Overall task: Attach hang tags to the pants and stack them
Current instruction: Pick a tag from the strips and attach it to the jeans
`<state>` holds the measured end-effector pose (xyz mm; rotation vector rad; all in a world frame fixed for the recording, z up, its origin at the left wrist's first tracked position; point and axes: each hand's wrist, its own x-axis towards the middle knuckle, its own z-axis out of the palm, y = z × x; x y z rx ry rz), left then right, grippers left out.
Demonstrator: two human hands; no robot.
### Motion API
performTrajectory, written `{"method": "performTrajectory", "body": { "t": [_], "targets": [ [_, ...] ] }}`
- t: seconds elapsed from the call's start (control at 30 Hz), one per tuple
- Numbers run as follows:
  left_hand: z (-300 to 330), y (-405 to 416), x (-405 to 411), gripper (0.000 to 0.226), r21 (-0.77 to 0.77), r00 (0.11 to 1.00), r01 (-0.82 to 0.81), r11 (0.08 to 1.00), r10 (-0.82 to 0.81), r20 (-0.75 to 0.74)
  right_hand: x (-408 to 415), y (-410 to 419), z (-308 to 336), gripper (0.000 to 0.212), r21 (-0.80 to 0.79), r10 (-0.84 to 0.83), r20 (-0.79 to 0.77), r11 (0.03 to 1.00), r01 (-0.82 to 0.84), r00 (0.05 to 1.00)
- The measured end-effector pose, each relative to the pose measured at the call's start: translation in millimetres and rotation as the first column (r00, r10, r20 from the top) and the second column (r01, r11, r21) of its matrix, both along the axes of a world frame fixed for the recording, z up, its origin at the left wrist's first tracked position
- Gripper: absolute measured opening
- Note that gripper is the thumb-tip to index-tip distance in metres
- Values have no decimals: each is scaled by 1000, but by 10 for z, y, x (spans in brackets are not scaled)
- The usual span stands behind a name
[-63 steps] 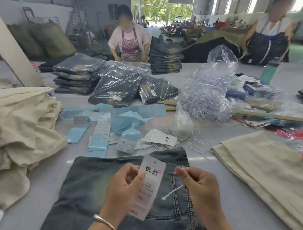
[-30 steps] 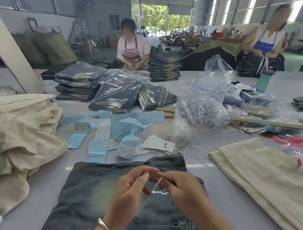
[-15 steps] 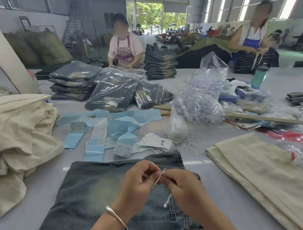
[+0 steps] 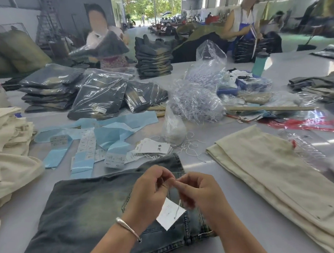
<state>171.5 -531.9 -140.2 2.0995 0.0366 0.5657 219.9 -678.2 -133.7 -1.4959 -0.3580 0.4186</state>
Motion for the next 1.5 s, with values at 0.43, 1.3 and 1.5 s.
{"method": "performTrajectory", "body": {
  "t": [0.43, 1.3, 1.5],
  "targets": [
    [-785, -455, 253, 13, 172, 868, 219, 961, -112, -483, 579, -1109, 62, 2, -111, -324, 866, 617, 779, 380],
    [-941, -711, 165, 6, -626, 786, -165, 762, -282, -551, -160, -657, -1378, 8, -347, -121, 640, 835, 426, 758],
    [-1076, -678, 95, 16, -559, 801, -136, 818, -242, -548, -202, -514, -1533, 42, -246, -416, 224, 851, 464, 881]
  ]
}}
